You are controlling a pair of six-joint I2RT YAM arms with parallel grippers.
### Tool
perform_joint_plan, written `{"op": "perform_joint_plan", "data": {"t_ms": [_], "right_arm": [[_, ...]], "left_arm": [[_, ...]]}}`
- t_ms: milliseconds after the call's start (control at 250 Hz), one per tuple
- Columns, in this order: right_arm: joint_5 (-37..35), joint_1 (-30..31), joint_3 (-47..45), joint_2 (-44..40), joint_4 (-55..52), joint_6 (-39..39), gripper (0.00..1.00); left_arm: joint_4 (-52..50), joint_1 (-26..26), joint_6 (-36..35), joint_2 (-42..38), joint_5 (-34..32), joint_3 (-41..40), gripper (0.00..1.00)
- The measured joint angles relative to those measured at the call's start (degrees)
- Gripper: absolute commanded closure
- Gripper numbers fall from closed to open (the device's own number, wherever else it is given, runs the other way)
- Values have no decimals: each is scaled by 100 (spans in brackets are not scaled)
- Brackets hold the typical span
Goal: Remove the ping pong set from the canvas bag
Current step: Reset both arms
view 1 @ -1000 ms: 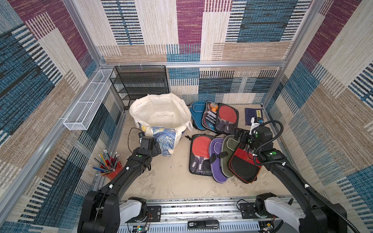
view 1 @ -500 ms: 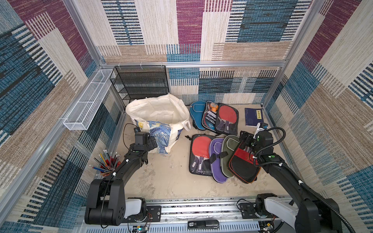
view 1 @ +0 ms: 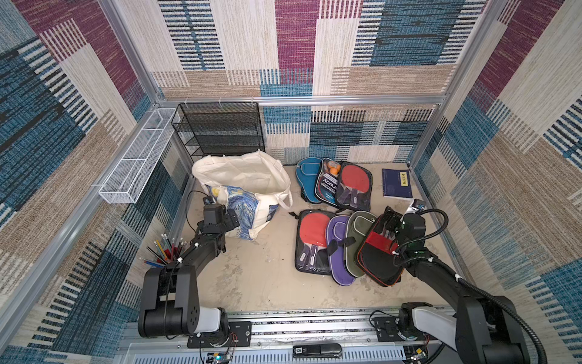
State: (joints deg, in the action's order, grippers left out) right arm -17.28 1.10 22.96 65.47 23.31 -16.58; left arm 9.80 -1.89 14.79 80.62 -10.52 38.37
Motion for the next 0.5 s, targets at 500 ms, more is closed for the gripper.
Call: {"op": "perform_joint_plan", "data": {"t_ms": [500], "right_arm": [[-374,0,-280,1211,1888,557,1]], "left_arm": [[671,-17,-564,168,-136,-330,1]]}}
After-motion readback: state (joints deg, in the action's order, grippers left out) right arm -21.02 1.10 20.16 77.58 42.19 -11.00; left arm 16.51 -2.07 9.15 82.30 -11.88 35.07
